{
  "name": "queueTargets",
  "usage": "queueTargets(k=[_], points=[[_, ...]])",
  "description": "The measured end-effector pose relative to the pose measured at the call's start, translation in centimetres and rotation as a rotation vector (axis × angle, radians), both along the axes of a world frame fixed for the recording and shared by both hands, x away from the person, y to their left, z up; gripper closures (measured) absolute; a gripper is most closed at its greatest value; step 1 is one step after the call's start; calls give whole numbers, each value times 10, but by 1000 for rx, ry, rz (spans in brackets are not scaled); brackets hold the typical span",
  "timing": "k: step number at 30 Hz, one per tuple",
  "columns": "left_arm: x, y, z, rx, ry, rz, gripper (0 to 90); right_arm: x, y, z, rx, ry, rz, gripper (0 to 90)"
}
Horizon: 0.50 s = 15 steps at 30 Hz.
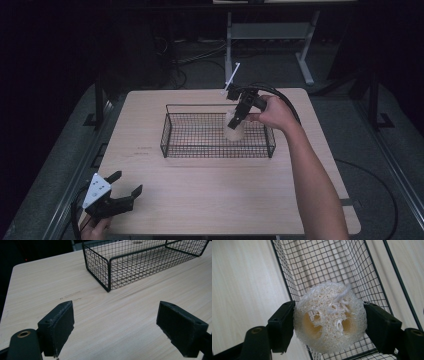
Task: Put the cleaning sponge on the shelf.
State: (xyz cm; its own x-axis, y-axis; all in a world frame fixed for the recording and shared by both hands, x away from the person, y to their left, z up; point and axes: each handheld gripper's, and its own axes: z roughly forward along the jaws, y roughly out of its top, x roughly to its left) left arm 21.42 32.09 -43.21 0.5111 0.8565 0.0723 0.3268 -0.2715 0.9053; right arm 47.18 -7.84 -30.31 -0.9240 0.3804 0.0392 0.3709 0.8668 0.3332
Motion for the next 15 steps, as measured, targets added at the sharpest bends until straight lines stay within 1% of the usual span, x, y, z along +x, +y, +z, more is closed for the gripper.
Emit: queueTargets(k=[5,7,15], points=[[0,0,0,1,1,1,138,5,2,-5,2,-3,-5,283],[0,0,0,2,4,1,138,7,3,-6,8,5,-9,283],[0,-1,0,0,1,3,138,13,6,-15,2,10,-13,282]])
